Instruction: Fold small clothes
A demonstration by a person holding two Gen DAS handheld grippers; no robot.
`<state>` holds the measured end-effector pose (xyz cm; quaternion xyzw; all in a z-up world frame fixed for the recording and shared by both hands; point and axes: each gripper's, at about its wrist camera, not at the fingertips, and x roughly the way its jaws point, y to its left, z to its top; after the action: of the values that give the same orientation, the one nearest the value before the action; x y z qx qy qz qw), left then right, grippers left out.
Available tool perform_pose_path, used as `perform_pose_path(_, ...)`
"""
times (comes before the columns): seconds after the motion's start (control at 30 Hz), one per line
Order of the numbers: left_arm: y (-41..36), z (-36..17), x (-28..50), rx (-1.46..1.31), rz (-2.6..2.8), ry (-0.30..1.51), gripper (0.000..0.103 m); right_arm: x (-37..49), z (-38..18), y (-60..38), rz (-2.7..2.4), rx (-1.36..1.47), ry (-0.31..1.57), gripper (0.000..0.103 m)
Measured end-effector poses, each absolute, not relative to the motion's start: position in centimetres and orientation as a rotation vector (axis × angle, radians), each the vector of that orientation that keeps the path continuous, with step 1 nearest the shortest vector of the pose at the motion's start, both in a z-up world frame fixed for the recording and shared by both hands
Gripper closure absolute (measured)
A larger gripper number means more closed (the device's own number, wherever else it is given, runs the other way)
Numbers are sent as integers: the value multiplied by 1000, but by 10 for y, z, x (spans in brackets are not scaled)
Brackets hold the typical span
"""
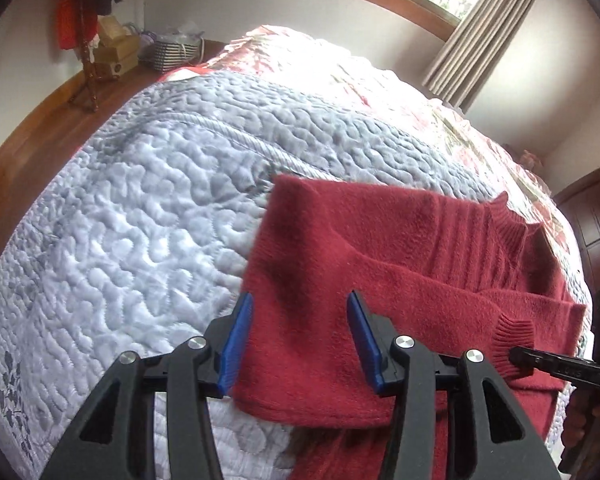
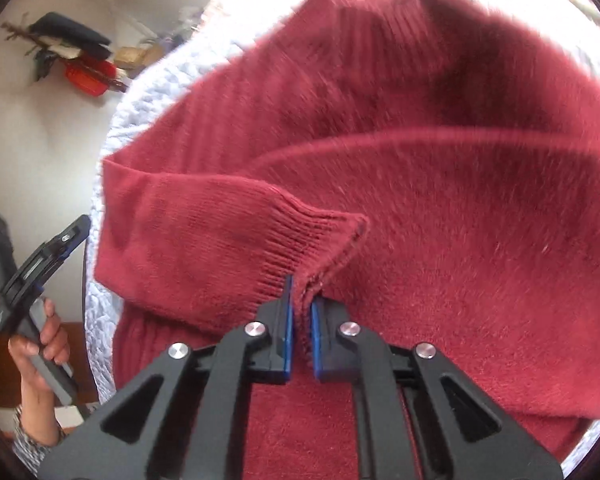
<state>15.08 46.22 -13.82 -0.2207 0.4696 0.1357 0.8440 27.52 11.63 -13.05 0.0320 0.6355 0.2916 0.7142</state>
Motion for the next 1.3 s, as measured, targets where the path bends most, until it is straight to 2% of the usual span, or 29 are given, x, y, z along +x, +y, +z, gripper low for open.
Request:
perform_pose_path(0.17,478,-139,155,-511,318,987,54,273,-83,85,692,128,1282,97)
perform_pose_path(0.37,453,-148,173,-486,272,1014,54,276,-52,28,604,108,1199,97)
perform_pose_path(0.53,428,-162,196,-457,227,1059,54,278,-62,-17,506,136,1214,97)
perform_pose_path(0.7,405,-179,223,-371,208,1116,53,280,-100,-37,458,132,1281,96)
perform_pose_path(0.87,395,-187,236,-329,213,1159,52,280,-127,-47,412,94,1329,81)
perform_pose_path(0.9,395,-183,236,-339,200,1146,49,282,-125,-51,425,126,1323,77)
perform_pose_path(0.93,396,-178,237,-338,198,1132,47,284,-122,-55,435,153,1315,66)
perform_pose_path(1.0,396,-174,240,-306,215,1122,46,292,-120,-62,428,183,1299,61)
perform_pose_path(1.07,392,-176,248,-265,223,1136,46,303,-126,-66,427,212,1311,68)
perform_pose_path(1.1,390,-178,251,-251,227,1141,46,308,-129,-67,436,235,1324,87)
perform_pose_path(1.13,387,-180,253,-240,232,1145,46,312,-132,-67,448,247,1334,96)
perform_pose_path(1.3,379,-186,258,-200,253,1140,45,311,-119,-68,469,223,1258,97)
